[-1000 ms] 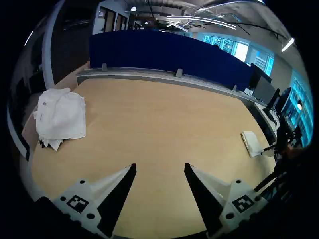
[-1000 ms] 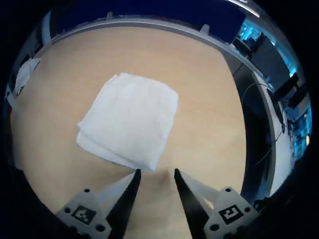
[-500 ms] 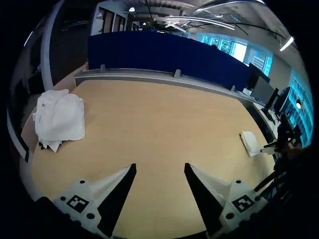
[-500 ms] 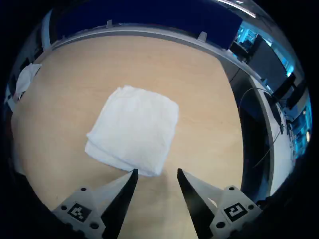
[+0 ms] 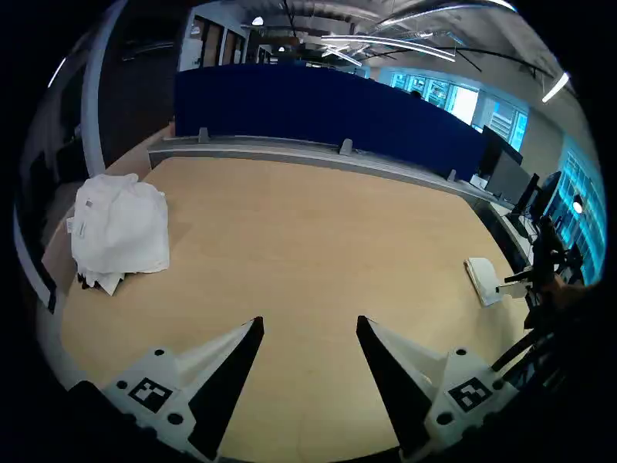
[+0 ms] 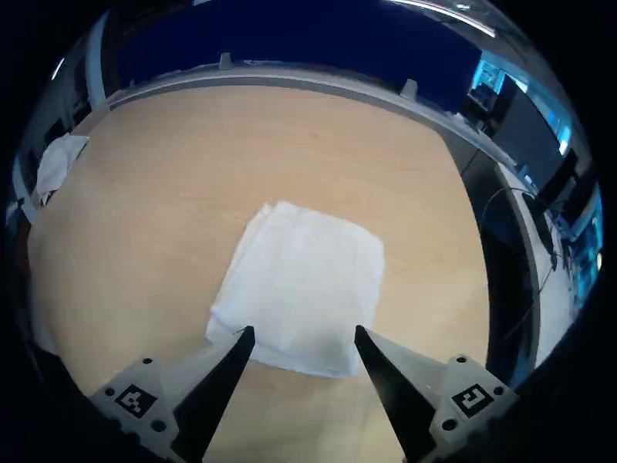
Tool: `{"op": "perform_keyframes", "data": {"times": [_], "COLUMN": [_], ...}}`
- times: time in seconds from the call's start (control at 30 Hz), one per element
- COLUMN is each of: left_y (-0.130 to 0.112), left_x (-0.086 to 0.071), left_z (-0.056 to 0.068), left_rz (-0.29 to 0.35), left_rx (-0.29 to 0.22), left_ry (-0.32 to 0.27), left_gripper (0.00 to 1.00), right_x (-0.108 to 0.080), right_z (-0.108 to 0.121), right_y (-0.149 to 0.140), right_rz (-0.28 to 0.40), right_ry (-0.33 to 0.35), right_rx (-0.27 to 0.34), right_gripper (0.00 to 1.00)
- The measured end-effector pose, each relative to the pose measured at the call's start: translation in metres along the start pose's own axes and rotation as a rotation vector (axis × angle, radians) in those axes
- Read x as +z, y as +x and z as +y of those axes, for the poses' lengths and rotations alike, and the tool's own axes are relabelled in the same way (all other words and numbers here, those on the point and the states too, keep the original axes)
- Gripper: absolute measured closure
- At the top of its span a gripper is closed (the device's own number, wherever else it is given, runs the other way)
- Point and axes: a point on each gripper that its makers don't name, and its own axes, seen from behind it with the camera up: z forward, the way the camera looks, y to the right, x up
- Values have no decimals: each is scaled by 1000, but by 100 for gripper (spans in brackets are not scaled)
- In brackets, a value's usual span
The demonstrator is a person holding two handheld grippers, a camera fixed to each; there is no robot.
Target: Fold towel
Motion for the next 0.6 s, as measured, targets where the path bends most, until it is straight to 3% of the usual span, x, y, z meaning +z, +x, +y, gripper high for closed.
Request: {"op": "perform_keyframes", "data": {"times": [0.27,0.47,0.6], "left_y": [-2,-4,-4], "left_x": [-4,-5,-4], "left_z": [-7,-11,-12], "left_rz": [-6,-12,-14], "left_rx": [6,17,18], "left_ry": [15,23,25], "left_gripper": [11,11,11], "right_x": [18,29,28], "right_z": [-16,-21,-21], "right_y": [-5,-20,-18], "right_rz": [-8,-23,-13], "right_ry": [24,24,24], "right_rx": [24,7,9], "right_gripper": [0,0,0]}}
